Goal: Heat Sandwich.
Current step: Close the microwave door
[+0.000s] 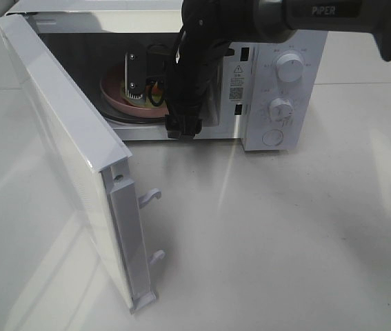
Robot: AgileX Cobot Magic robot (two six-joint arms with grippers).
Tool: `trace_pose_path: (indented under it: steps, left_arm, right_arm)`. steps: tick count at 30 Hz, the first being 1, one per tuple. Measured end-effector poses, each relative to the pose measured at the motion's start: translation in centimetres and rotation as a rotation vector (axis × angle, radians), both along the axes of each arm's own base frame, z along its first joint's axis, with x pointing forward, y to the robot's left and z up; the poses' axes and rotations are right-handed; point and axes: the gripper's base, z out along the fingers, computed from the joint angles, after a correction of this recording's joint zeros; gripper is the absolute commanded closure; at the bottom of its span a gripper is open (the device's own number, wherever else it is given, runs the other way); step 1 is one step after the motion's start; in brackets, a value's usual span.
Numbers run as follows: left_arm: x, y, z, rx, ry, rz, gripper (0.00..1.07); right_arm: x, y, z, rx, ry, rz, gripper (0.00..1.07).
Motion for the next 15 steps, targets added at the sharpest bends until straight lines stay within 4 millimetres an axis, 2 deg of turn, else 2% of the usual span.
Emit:
trace_pose_path:
  steps: [4, 15]
  left_arm:
    - [0.0, 0.0, 0.0, 0.000, 0.000, 0.000, 0.05]
    - [0.0, 0.0, 0.0, 0.000, 0.000, 0.000, 0.05]
  right_arm:
    - [-1.1, -0.7, 0.9, 0.026, -0.025, 0.003, 0.27]
    - [-4.2, -2.7, 1.7, 0.047, -0.049, 0.011, 0.30]
